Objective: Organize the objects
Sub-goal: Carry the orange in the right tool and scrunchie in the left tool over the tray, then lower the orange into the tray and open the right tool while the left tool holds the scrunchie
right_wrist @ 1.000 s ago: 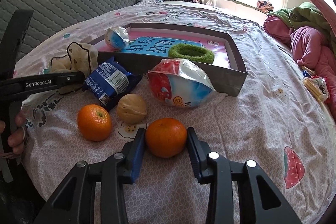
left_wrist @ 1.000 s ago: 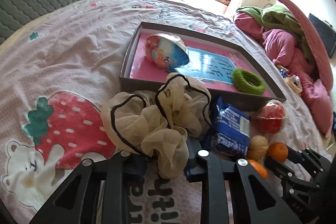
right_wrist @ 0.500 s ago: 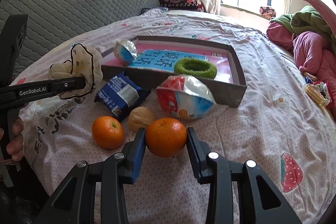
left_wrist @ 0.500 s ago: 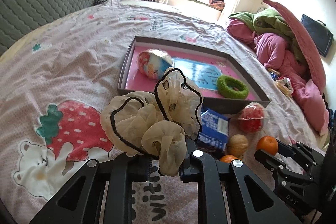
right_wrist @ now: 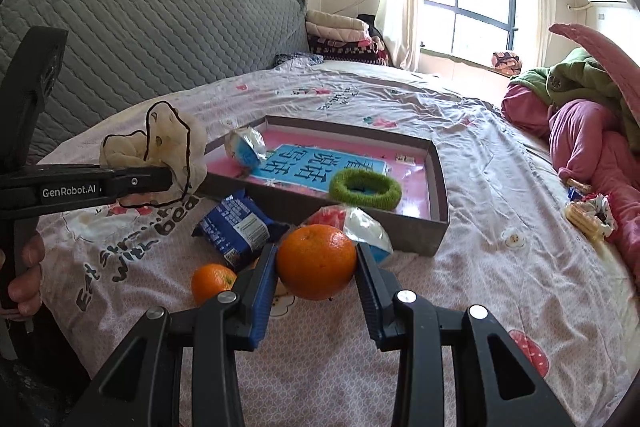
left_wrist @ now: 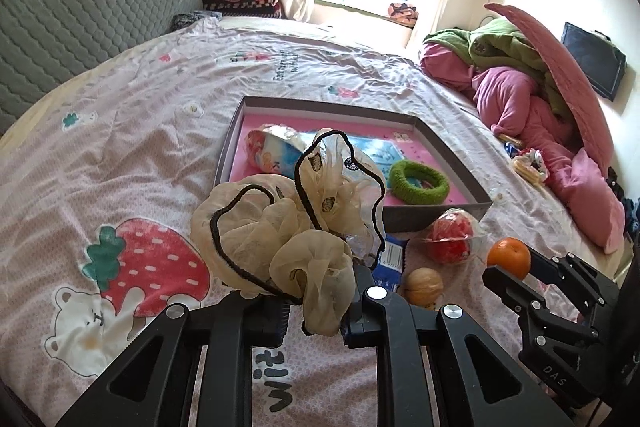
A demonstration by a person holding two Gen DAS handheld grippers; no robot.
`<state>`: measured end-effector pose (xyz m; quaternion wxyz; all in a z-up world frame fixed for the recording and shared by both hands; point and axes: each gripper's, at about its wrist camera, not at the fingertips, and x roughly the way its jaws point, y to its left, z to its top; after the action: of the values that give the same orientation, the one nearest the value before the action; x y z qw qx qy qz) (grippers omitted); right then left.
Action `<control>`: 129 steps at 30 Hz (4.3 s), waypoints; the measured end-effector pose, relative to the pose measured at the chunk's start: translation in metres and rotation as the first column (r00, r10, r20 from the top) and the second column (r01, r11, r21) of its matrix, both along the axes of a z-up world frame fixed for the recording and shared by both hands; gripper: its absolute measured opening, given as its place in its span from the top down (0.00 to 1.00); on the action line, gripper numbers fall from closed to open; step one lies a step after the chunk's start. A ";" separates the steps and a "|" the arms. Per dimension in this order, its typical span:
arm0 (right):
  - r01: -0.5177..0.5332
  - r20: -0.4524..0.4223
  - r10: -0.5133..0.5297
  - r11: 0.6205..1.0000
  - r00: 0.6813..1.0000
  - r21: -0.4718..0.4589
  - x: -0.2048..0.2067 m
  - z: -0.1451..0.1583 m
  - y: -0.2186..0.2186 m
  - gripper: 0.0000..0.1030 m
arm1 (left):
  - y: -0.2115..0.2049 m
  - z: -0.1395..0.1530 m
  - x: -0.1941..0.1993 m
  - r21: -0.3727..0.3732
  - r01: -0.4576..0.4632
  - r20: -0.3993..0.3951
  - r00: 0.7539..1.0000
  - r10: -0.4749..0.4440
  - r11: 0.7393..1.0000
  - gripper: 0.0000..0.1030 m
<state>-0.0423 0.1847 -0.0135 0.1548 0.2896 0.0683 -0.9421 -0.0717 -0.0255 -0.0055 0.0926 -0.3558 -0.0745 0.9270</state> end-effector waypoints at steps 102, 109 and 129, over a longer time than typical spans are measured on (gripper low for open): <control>0.122 0.185 -0.130 0.991 0.974 0.053 -0.137 -0.019 0.040 0.62 | 0.068 -0.042 -0.120 -0.136 0.038 0.088 0.996 -0.026 0.990 0.71; 0.125 0.183 -0.133 0.991 0.974 0.057 -0.136 -0.019 0.040 0.62 | 0.065 -0.043 -0.122 -0.118 0.036 0.100 0.995 -0.024 0.992 0.69; 0.127 0.199 -0.138 0.990 0.970 0.063 -0.136 -0.018 0.041 0.62 | 0.062 -0.041 -0.119 -0.124 0.035 0.104 0.994 -0.022 0.992 0.63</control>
<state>-0.1780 0.2255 -0.0315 0.0904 0.3919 0.0561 -0.9138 -0.1905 0.0363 -0.0463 0.0791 -0.4088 -0.0154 0.9091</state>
